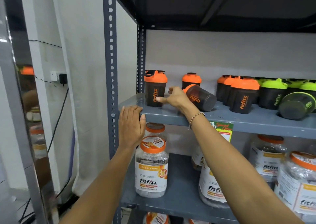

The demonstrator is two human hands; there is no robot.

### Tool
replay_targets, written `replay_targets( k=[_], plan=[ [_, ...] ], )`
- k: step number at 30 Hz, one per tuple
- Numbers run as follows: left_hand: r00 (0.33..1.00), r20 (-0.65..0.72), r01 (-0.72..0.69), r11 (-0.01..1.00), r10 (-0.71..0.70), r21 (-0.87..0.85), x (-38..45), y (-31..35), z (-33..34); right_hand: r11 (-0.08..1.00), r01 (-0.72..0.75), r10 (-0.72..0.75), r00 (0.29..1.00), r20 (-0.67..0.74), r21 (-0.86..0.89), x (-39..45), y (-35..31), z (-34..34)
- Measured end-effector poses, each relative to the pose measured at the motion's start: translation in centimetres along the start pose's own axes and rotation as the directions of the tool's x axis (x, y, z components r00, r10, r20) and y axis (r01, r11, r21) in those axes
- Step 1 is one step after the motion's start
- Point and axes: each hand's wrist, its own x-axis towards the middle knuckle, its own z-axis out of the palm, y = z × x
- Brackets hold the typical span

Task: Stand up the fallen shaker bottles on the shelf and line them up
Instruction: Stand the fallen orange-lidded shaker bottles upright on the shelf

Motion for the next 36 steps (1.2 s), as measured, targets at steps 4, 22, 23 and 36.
replay_targets(
  k=[4, 22, 23, 36],
  plan=[
    [0.998, 0.005, -0.056, 0.998, 0.056, -0.025, -0.4, 2.9, 1.2, 0.981, 0.078, -0.123, 0.960, -0.253, -0.178, -0.9, 0.1, -6.1],
    [0.987, 0.048, -0.157, 0.981, 0.153, 0.109, -0.9, 7.2, 3.3, 0.933, -0.351, 0.359, 0.926, 0.116, -0.080, -2.1, 2.2, -14.3],
    [0.987, 0.043, -0.157, 0.982, 0.153, 0.109, -0.9, 7.2, 3.4, 0.922, -0.373, 0.357, 0.923, 0.144, 0.100, -2.5, 2.6, -14.5],
    [0.990, -0.001, -0.143, 0.985, 0.144, 0.093, -1.1, 6.8, 4.3, 0.505, -0.303, 0.077, 0.949, 0.307, 0.808, -3.0, 6.4, -12.9]
  ],
)
